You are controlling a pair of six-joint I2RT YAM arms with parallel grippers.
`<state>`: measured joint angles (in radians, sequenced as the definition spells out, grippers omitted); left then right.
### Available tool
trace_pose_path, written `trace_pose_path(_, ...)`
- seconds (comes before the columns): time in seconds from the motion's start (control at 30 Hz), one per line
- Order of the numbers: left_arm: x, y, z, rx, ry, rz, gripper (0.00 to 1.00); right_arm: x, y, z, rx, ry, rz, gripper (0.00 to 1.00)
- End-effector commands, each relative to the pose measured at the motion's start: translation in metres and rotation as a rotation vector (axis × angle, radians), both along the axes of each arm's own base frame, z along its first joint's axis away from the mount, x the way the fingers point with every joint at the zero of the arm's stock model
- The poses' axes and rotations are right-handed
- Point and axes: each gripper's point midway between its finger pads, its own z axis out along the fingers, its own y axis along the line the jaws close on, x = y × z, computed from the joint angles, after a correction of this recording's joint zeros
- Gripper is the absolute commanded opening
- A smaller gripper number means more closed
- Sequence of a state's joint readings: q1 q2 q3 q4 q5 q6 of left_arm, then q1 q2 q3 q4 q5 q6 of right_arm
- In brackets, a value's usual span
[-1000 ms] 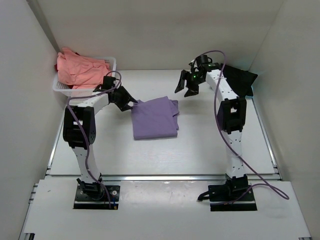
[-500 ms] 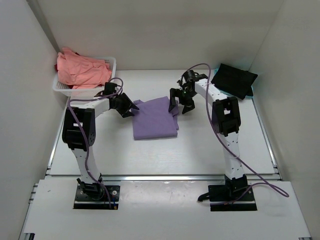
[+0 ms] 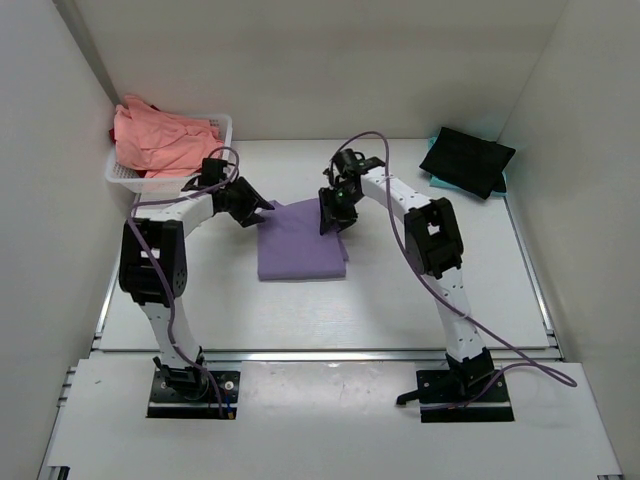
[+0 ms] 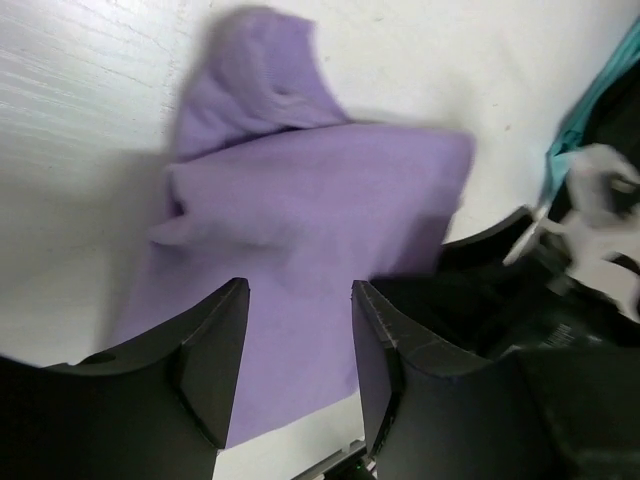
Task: Fold and stack the t-shirts
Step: Put the neatly folded tshirt into the corner of the board with the right arm
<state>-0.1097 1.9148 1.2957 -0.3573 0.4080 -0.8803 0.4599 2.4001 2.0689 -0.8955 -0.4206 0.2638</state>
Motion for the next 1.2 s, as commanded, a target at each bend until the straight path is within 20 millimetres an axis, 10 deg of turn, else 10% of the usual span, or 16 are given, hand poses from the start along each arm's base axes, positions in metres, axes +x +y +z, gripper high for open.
trace_pose_path(0.0,0.003,0.009,0.052,-0.037,-0.126,0.017,0.56,-0.008,0.007,-0.026,-0.050,0.061,-0.019,0.26)
trace_pose_path(0.03,-0.002,0.007,0.051,-0.042,-0.117,0.011,0.56,-0.005,0.000,-0.024,-0.083,0.062,-0.045,0.01)
trace_pose_path(0.17,-0.014,0.010,0.047,-0.040,-0.110,0.014,0.56,0.015,-0.046,-0.014,-0.249,-0.015,-0.124,0.00)
trace_pose_path(0.47,-0.040,-0.011,0.040,-0.040,-0.088,-0.051,0.56,0.108,-0.197,0.086,-0.519,-0.401,-0.336,0.00)
trace_pose_path(0.73,-0.056,-0.025,0.025,-0.044,-0.048,-0.092,0.54,0.182,-0.288,0.176,-0.544,-0.707,-0.527,0.00)
trace_pose_path(1.17,-0.055,-0.040,0.024,-0.042,-0.030,-0.147,0.54,0.214,-0.466,0.173,-0.869,-0.806,-0.798,0.00)
